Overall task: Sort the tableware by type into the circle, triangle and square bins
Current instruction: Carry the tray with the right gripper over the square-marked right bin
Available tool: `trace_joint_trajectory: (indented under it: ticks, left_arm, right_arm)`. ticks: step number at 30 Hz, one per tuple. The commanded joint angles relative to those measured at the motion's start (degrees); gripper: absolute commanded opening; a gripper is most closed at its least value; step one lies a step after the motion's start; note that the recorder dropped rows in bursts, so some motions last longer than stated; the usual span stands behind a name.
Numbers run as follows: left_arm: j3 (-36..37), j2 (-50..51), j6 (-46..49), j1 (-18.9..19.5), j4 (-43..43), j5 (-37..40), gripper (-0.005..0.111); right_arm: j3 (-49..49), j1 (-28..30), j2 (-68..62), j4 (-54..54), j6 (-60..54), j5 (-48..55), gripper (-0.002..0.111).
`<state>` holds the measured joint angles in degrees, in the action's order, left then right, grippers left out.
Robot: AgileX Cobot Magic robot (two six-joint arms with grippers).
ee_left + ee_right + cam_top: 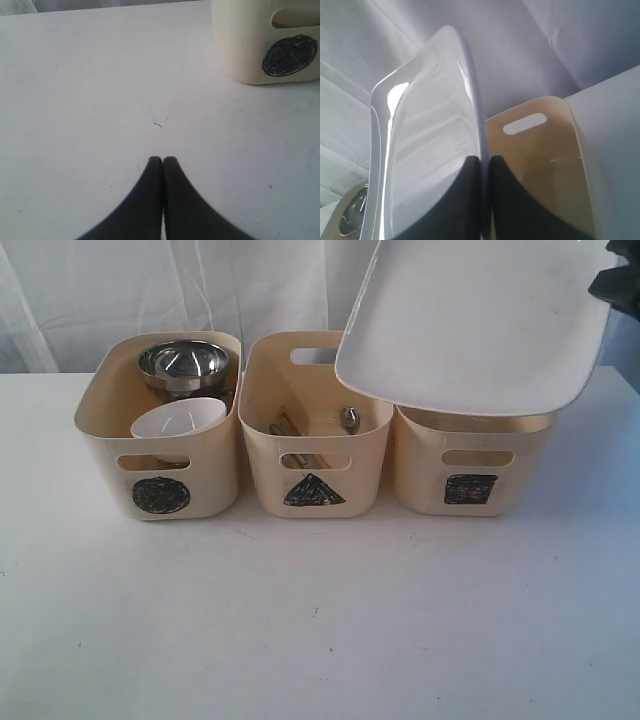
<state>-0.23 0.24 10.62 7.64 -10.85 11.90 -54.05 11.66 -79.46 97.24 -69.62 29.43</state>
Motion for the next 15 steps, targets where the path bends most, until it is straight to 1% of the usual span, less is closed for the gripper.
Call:
trace_joint_trajectory:
  ticks: [1,6,15]
  left_arm:
    - [0.2,-0.2,-0.3,-0.3,-0.6,0.1,0.0]
    - [0.2,-0.2,-0.3,-0.3,-0.6,0.1,0.0]
    - [0.2,-0.2,-0.3,-0.3,-0.6,0.1,0.0]
  right_arm:
    - [-0.7,0.4,0.8,2.7,0.4,-3.2,0.0]
    - [-0.7,0.4,1.7,2.7,-2.5,-8.0,0.0]
    - [-0.7,0.5,2.3,2.7,-2.9,-13.1,0.0]
